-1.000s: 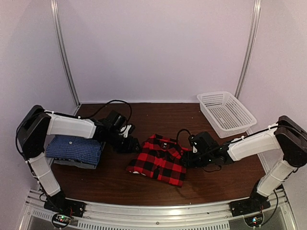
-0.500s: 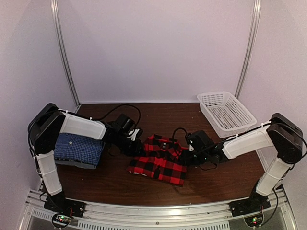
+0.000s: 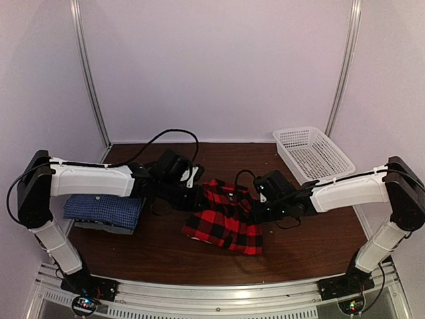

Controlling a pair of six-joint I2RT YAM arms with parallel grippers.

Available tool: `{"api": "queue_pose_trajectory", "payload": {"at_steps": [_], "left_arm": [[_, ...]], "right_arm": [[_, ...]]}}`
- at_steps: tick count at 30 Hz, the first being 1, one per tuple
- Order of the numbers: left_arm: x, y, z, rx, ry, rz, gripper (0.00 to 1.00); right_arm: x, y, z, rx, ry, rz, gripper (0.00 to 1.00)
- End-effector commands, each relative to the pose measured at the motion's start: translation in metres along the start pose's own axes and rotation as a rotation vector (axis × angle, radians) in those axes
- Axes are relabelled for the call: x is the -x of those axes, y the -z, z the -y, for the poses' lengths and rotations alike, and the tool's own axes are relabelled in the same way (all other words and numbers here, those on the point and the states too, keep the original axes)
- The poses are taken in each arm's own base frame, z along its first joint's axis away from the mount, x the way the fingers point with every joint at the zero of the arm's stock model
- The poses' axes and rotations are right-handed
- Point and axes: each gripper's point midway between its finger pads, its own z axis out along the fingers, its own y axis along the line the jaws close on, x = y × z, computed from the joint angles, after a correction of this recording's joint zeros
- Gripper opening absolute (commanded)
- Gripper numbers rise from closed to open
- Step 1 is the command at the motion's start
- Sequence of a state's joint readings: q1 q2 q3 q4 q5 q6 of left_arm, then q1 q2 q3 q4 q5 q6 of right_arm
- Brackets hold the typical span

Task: Fold and stack the long sleeve shirts
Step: Smooth out the square-folded shirt at the center of the board.

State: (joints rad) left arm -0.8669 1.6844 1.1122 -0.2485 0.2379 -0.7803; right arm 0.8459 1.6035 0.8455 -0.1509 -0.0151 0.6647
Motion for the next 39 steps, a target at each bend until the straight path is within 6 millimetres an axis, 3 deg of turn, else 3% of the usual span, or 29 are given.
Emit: {"api": "queue_pose_trajectory", "payload": {"at_steps": [1, 2, 6, 12, 17, 21, 24, 32, 35, 39], "left_arm": [[-0.005, -0.009, -0.002, 0.048, 0.058, 0.027, 0.09], [-0.005, -0.013, -0.007, 0.072, 0.063, 0.023, 0.18], [-0.002, -0.027, -0.031, 0.157, 0.067, 0.004, 0.37], [0.003, -0.022, -0.060, 0.211, 0.084, 0.003, 0.41], [0.015, -0.010, -0.052, 0.196, 0.064, 0.028, 0.34], [0.020, -0.006, -0.029, 0.136, 0.033, 0.037, 0.27], [0.017, -0.011, -0.017, 0.102, 0.017, 0.024, 0.21], [-0.002, -0.034, -0.025, 0.066, 0.037, -0.029, 0.12], [-0.009, -0.043, -0.034, 0.076, 0.043, -0.050, 0.12], [-0.019, -0.051, -0.043, 0.067, 0.059, -0.078, 0.11]], "right_arm": [[0.009, 0.015, 0.019, -0.085, 0.048, 0.034, 0.00], [0.007, 0.014, 0.027, -0.098, 0.046, 0.028, 0.00], [-0.008, 0.005, 0.056, -0.130, 0.027, -0.015, 0.04], [-0.017, 0.010, 0.071, -0.159, 0.017, -0.021, 0.36], [0.006, 0.035, 0.069, -0.195, 0.019, 0.036, 0.49], [0.031, 0.060, 0.057, -0.177, 0.016, 0.114, 0.51], [0.045, 0.068, 0.044, -0.142, 0.020, 0.151, 0.50], [0.044, 0.039, 0.022, -0.058, 0.029, 0.120, 0.48], [0.038, 0.026, 0.024, -0.043, 0.018, 0.100, 0.48], [0.026, 0.009, 0.046, -0.067, -0.021, 0.071, 0.46]]}}
